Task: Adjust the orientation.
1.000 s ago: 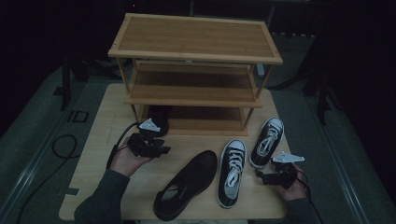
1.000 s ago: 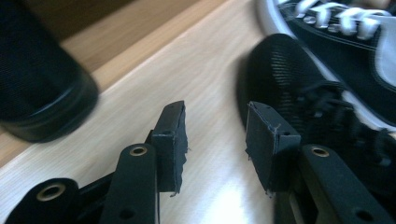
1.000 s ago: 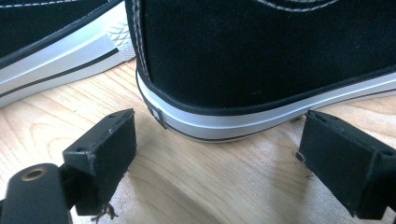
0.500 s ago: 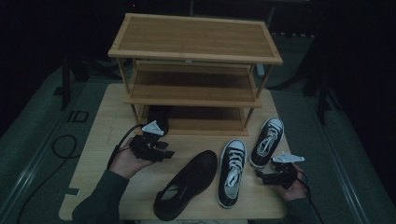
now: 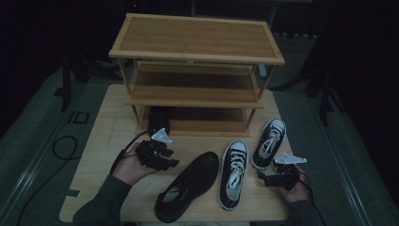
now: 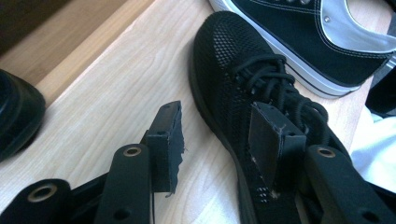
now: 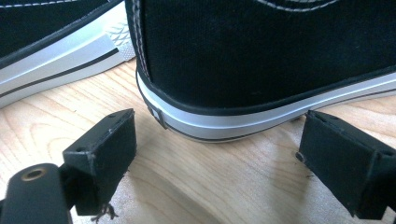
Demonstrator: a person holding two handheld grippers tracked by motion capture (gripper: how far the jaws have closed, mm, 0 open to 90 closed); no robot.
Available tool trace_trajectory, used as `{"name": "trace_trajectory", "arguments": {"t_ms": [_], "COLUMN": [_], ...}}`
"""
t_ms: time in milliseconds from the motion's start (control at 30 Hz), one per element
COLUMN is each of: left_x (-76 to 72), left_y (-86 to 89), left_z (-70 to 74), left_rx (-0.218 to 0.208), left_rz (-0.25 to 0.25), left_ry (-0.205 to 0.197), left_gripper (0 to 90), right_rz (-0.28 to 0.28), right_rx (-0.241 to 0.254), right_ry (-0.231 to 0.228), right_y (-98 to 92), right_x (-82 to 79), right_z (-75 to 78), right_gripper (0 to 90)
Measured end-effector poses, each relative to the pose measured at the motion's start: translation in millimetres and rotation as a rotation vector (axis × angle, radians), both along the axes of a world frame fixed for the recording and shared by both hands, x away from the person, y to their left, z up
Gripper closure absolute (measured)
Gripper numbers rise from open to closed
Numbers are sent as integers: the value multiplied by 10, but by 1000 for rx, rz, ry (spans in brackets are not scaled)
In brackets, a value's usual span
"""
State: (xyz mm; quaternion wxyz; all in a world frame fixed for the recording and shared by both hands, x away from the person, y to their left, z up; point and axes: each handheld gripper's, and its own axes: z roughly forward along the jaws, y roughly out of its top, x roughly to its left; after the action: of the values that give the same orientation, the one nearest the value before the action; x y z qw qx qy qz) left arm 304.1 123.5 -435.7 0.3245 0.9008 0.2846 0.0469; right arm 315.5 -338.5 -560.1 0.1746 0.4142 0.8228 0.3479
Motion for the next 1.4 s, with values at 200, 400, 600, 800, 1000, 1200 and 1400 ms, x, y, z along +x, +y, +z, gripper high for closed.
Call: {"name": "trace_trajectory", "arguments": {"t_ms": [200, 400, 600, 800, 1000, 1200, 1400], "left_x": [-56, -105, -156, -228, -304, -373, -388], "left_y": [-50, -102, -146, -183, -196, -233, -268], "left_z": [-5, -7, 2, 33, 56, 15, -82], "left_rx": [10, 20, 24, 26, 30, 53, 126], "left_rz": [-13, -43, -53, -69, -77, -94, -79], "left_ry": [-4, -3, -5, -13, -14, -4, -5], "left_gripper": [547, 546, 545, 546, 546, 547, 601], "right_rz": [0, 1, 1, 0, 1, 1, 1], "right_rx": [0, -1, -1, 0, -1, -1, -1], "right_ry": [0, -1, -1, 0, -1, -1, -1], "right_y": [0, -1, -1, 0, -1, -1, -1], "right_x": [0, 0, 0, 0, 0, 0, 0], "right_z": [0, 0, 0, 0, 0, 0, 0], "right_gripper": [111, 111, 111, 111, 111, 111, 111]}}
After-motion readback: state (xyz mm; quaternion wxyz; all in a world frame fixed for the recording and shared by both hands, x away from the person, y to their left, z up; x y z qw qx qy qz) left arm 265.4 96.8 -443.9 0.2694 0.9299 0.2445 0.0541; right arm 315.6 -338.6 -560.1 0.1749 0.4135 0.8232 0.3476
